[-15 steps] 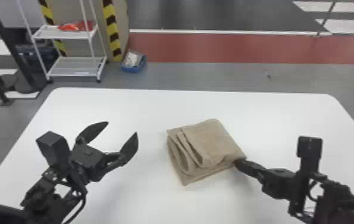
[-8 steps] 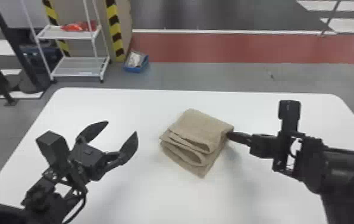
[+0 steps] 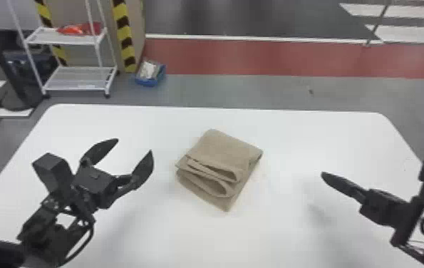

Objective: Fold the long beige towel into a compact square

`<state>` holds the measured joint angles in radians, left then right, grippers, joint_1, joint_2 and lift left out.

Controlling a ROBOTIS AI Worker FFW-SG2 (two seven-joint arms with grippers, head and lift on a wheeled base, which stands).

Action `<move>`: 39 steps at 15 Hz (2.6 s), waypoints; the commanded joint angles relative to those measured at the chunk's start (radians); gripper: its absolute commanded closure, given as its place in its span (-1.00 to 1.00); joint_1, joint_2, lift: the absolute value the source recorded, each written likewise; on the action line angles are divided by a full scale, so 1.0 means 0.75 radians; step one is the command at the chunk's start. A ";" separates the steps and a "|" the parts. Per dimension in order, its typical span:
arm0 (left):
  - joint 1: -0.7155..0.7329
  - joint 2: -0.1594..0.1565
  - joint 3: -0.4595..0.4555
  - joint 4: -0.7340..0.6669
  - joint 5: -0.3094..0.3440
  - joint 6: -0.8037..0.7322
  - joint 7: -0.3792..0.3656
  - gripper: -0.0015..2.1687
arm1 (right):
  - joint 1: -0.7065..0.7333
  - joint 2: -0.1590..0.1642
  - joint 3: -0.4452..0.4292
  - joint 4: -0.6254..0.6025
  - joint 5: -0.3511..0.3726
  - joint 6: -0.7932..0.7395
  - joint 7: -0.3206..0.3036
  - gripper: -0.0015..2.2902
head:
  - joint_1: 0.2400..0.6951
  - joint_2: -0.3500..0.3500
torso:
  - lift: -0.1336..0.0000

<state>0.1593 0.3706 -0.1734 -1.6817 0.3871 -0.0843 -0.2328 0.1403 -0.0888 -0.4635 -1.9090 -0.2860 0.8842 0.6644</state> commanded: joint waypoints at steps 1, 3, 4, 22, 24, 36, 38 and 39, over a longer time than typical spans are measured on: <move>-0.071 -0.007 -0.051 0.091 -0.001 -0.011 0.000 -0.94 | 0.105 -0.043 -0.214 -0.030 -0.091 -0.174 0.071 0.28 | 1.00 -0.32 | -0.86; -0.135 -0.020 -0.096 0.199 -0.003 -0.077 -0.005 -0.93 | 0.181 -0.068 -0.337 -0.030 -0.144 -0.276 0.137 0.28 | 1.00 -0.62 | -0.86; -0.169 -0.024 -0.121 0.248 -0.003 -0.081 -0.023 -0.82 | 0.218 -0.070 -0.384 -0.030 -0.177 -0.317 0.159 0.28 | 1.00 -0.69 | -0.86; -0.280 -0.040 -0.223 0.418 -0.115 0.120 -0.101 0.97 | 0.349 0.012 -0.493 -0.038 -0.322 -0.513 0.272 -0.63 | 1.00 -1.00 | -0.86; -0.241 -0.038 -0.231 0.387 -0.121 0.124 -0.101 0.97 | 0.351 0.018 -0.505 -0.036 -0.345 -0.521 0.282 -0.68 | 1.00 -1.00 | -0.86; -0.149 -0.063 -0.237 0.183 -0.195 0.173 0.018 0.97 | 0.353 0.063 -0.572 -0.019 -0.357 -0.534 0.354 -0.68 | 1.00 -1.00 | -0.86; -0.212 -0.083 -0.249 0.281 -0.205 0.140 0.038 0.97 | 0.363 0.069 -0.591 -0.022 -0.375 -0.529 0.370 -0.68 | 1.00 -1.00 | -0.86; -0.217 -0.095 -0.249 0.297 -0.224 0.132 0.040 0.97 | 0.373 0.071 -0.605 -0.024 -0.386 -0.534 0.372 -0.68 | 1.00 -1.00 | -0.86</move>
<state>0.0132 0.3115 -0.3579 -1.4897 0.2340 0.0286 -0.2022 0.4115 -0.0379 -0.9040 -1.9247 -0.5635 0.4847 0.9409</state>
